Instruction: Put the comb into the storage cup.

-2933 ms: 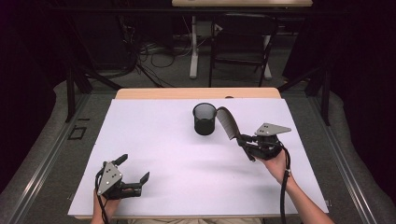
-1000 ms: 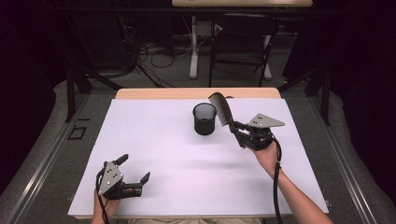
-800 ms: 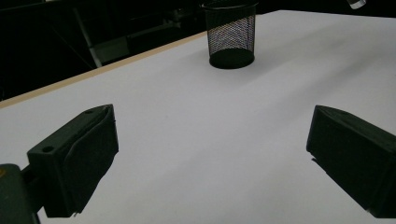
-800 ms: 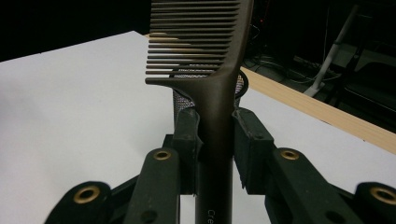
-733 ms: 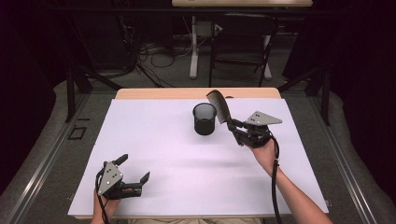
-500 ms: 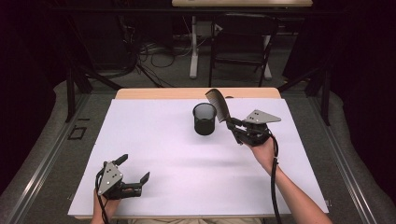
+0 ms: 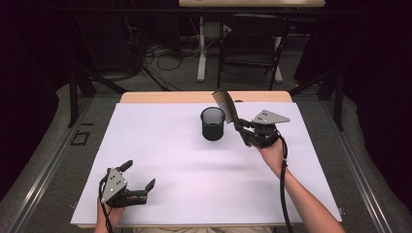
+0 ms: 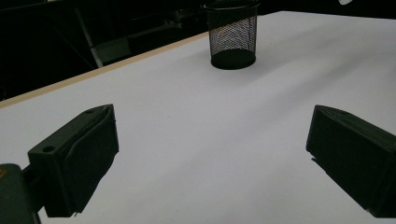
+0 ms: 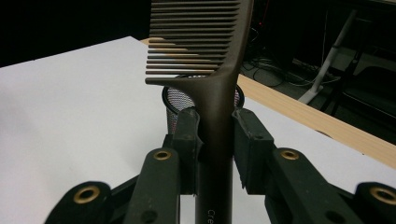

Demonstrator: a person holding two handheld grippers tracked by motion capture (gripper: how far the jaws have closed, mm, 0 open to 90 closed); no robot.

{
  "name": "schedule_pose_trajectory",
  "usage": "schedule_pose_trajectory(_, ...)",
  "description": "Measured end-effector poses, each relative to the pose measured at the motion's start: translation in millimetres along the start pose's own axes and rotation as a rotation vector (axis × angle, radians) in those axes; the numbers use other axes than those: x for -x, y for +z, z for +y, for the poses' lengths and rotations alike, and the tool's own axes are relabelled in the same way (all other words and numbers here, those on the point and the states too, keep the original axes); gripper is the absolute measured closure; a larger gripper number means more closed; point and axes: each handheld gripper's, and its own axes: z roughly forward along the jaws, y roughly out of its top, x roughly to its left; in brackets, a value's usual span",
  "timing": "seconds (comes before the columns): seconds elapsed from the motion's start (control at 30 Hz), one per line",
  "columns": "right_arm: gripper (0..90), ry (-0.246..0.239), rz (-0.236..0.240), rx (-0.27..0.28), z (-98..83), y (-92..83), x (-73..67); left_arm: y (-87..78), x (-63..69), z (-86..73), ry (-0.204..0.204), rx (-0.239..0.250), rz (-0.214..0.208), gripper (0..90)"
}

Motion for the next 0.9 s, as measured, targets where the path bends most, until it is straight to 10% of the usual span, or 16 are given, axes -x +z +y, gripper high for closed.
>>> schedule_pose_trajectory(0.9, 72.6, -0.009, -0.008, 0.009, 19.8, 11.6, 3.4, -0.3, -0.1, 0.2, 0.003, 0.001, 0.000, 2.5)
